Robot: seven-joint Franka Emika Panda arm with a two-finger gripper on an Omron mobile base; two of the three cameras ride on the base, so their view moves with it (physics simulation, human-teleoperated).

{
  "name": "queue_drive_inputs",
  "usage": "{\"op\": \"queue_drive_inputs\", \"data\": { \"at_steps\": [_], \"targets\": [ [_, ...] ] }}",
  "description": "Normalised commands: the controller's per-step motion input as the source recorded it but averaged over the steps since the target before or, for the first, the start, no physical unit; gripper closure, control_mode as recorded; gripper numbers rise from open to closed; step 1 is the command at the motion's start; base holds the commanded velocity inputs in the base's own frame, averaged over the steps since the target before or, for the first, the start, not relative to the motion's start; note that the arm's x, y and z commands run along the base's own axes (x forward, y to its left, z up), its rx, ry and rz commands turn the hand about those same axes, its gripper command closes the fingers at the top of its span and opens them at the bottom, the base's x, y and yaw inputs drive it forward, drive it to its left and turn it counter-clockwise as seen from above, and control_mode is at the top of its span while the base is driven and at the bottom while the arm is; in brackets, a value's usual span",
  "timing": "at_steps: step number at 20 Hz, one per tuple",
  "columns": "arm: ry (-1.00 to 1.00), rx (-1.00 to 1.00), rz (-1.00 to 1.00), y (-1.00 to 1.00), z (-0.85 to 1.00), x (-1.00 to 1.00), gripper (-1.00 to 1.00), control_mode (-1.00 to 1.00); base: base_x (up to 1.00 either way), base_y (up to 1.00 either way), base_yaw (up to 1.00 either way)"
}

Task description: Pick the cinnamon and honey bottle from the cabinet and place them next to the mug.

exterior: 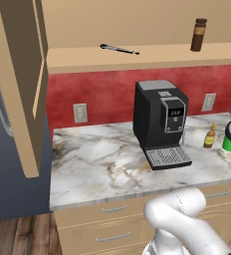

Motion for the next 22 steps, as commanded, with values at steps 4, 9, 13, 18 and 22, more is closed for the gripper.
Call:
{"op": "queue_drive_inputs", "data": {
  "at_steps": [4, 9, 13, 18, 22],
  "targets": [
    [0.00, 0.03, 0.00, 0.21, 0.39, -0.34, -1.00, -1.00, 0.00, 0.00, 0.00],
    [0.00, 0.04, 0.00, 0.22, 0.41, -0.36, -1.00, -1.00, 0.00, 0.00, 0.00],
    [-0.01, 0.01, 0.00, 0.38, 0.51, -0.34, -1.00, -1.00, 0.00, 0.00, 0.00],
    [-0.03, 0.00, 0.00, 0.44, 0.41, -0.29, -1.00, -1.00, 0.00, 0.00, 0.00],
    [-0.03, 0.00, 0.00, 0.00, 0.06, -0.06, -1.00, -1.00, 0.00, 0.00, 0.00]
  ]
}}
